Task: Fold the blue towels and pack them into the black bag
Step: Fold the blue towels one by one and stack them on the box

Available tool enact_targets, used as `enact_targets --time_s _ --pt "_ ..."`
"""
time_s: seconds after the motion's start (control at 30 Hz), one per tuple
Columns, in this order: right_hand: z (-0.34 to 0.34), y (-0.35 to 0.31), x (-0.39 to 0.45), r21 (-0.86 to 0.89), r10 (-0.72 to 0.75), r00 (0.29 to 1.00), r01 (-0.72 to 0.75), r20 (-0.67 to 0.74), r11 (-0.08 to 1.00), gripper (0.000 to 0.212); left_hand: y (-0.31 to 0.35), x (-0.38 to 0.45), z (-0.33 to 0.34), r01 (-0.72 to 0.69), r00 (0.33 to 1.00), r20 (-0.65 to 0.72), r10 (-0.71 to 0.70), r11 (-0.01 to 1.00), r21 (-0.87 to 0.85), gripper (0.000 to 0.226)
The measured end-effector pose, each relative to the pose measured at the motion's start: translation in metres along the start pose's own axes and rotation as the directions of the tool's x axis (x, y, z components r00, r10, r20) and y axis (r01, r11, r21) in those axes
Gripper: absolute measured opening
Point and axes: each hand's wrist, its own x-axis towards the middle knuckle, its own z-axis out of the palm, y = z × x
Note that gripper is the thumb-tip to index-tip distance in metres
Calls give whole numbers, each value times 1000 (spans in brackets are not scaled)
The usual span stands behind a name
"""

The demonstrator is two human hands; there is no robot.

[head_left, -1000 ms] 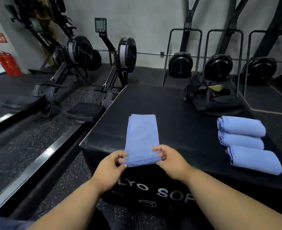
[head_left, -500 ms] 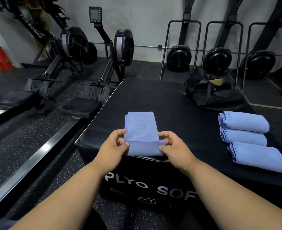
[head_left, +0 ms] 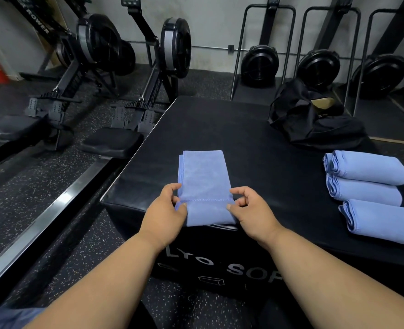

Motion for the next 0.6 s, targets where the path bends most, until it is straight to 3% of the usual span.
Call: enact_targets --time_s 0.1,0.17,0.27,0.37,0.47,0.53,0.6 --pt "1 -1 1 -13 15 1000 -16 -24 1000 30 0 -5 1 -89 986 -132 99 993 75 43" --pt "2 -3 1 -30 11 999 -13 -42 999 27 -3 -7 0 -253 935 -189 300 938 237 38" --pt "1 -5 -2 -10 12 999 -12 -47 1000 25 -10 -13 -2 -471 852 -31 522 793 387 36" --pt "2 -5 -7 -14 -13 995 12 -97 1000 25 -18 -19 -4 -505 859 161 486 752 422 56" --pt "3 -2 -22 -232 -249 957 212 -146 949 31 -12 -19 -5 -457 888 182 421 777 433 68" --pt "0 3 -30 -419 -440 898 393 -18 818 49 -6 -18 -6 -419 908 181 379 798 432 67" --pt "-4 8 -31 -516 -417 894 438 163 736 70 -4 -15 -6 -398 917 182 354 807 436 60"
